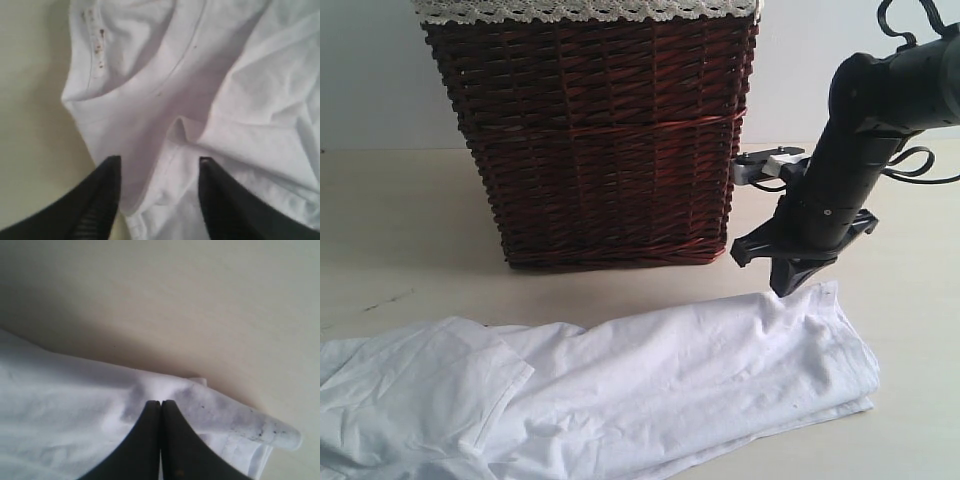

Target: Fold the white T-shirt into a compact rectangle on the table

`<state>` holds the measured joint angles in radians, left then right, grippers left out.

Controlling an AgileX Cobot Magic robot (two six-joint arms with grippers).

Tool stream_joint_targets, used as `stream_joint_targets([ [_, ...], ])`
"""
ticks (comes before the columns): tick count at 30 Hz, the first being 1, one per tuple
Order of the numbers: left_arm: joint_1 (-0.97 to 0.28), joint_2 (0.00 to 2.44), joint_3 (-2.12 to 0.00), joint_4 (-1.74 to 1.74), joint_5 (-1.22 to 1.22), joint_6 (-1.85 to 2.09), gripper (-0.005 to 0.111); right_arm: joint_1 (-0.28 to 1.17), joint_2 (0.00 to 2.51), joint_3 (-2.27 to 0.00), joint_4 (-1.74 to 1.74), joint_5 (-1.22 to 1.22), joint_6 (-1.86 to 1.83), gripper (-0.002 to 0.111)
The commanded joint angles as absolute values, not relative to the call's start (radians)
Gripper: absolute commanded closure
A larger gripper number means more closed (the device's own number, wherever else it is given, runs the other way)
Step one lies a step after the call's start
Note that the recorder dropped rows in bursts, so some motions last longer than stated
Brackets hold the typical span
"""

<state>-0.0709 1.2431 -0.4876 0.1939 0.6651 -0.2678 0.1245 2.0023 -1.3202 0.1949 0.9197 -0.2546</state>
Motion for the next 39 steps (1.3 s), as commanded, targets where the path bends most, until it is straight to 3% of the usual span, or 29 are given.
stream_joint_targets([
  [1, 0.032, 1.306, -0.491, -0.170, 0.613, 0.032, 0.052, 0.122, 1.990, -1.315, 0.209, 0.909, -0.272, 0.108],
  [4, 0.052, 1.368, -0.489, -0.302, 0.563, 0.171, 0.060, 0.122, 1.990, -1.315, 0.209, 0.909, -0.279, 0.108],
  [30, 0.110, 1.377, -0.373, -0.192, 0.417, 0.142, 0.058, 0.122, 1.990, -1.315, 0.236, 0.917, -0.294, 0.108],
  [32, 0.110, 1.383, -0.373, -0.192, 0.436, 0.142, 0.071, 0.122, 1.990, -1.315, 0.236, 0.917, -0.294, 0.108],
  [36, 0.110, 1.341, -0.385, -0.169, 0.503, 0.217, 0.107, 0.122, 1.990, -1.315, 0.236, 0.920, -0.294, 0.108],
  [39, 0.110, 1.309, -0.407, -0.102, 0.576, 0.224, 0.107, 0.122, 1.990, -1.315, 0.236, 0.920, -0.294, 0.108],
])
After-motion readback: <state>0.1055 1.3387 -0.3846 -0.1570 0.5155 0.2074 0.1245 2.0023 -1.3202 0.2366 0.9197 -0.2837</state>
